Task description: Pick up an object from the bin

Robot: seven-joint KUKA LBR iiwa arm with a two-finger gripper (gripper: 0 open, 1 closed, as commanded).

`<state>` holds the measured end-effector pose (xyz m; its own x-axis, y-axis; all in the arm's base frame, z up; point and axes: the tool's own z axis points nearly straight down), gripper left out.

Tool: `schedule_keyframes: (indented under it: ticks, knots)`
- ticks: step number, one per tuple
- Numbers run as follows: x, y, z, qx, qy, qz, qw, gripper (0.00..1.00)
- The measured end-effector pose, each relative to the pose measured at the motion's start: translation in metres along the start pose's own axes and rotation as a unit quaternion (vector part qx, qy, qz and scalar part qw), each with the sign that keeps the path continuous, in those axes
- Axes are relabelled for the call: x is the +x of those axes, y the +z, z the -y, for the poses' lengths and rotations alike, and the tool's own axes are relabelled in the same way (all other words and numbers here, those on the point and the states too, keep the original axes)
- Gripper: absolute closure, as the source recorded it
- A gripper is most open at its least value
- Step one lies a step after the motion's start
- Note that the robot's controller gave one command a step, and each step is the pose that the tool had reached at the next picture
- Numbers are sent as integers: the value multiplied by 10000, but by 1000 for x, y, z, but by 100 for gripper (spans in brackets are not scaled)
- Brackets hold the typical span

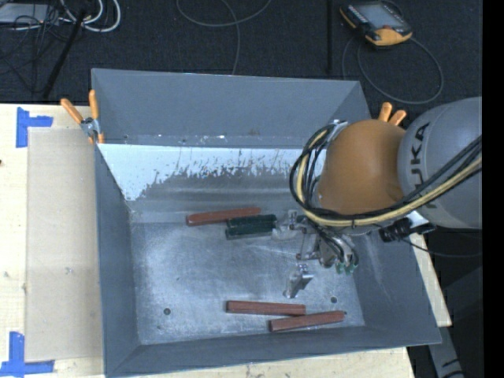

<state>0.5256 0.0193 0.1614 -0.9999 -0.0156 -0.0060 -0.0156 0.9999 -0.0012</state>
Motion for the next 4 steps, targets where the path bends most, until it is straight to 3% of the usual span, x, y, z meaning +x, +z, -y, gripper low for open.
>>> schedule_keyframes:
  ticks: [1, 2, 3, 4]
  knots:
    - [19, 87, -13, -12, -247, 26, 9997, 100]
    - [19, 87, -13, -12, -247, 26, 9997, 100]
    - [9, -35, -18, -8, -501, -29, 9987, 100]
    - [9, -34, -18, -8, -500, -31, 9987, 100]
